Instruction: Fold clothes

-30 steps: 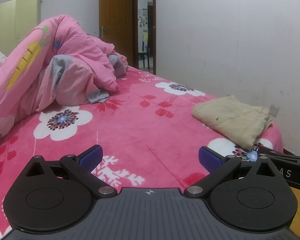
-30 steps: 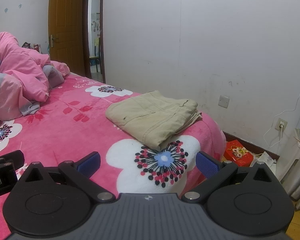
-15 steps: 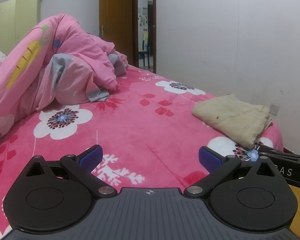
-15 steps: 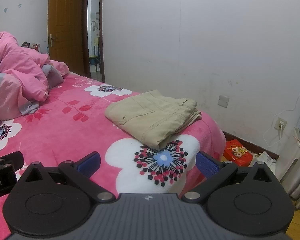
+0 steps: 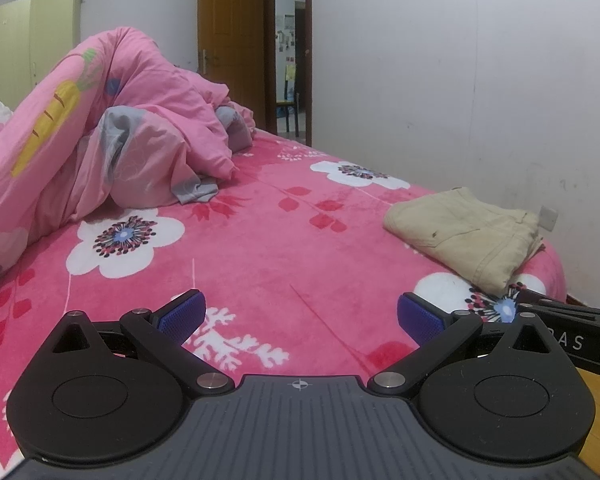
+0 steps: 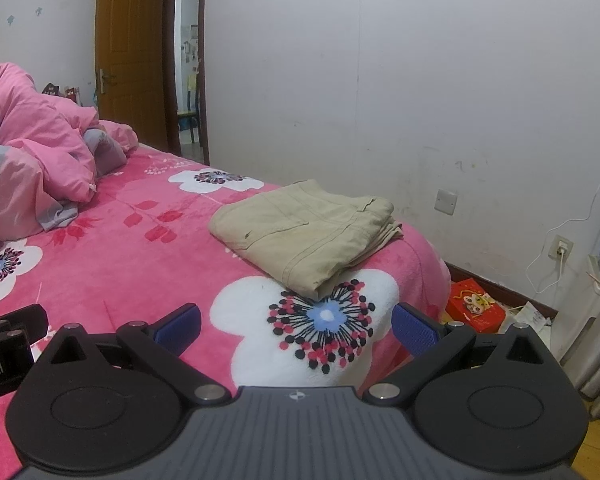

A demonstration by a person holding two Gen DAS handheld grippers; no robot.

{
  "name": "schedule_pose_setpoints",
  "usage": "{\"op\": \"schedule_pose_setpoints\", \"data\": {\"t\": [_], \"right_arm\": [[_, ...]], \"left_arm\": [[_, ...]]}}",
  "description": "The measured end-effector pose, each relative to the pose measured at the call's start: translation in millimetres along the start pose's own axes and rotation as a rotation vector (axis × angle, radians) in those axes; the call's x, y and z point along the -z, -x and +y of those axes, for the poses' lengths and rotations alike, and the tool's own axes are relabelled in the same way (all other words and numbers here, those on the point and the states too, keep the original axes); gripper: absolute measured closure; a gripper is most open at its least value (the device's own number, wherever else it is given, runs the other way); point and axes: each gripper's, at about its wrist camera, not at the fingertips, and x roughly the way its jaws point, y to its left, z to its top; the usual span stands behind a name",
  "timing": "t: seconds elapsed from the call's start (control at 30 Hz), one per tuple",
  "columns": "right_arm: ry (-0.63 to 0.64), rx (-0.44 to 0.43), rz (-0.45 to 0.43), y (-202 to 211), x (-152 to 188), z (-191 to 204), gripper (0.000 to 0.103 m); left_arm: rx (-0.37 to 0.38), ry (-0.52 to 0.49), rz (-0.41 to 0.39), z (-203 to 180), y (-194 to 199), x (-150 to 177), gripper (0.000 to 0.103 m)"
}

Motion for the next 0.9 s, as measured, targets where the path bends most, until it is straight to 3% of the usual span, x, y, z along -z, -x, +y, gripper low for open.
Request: {"op": "schedule_pose_setpoints", "data": {"t": [0.9], "right_arm": [[0.009, -0.010, -0.001, 0.7, 0.1, 5.4, 0.000]], "left_arm": [[-0.008, 0.004, -0.007, 2.0, 1.6, -3.2, 0.000]]}}
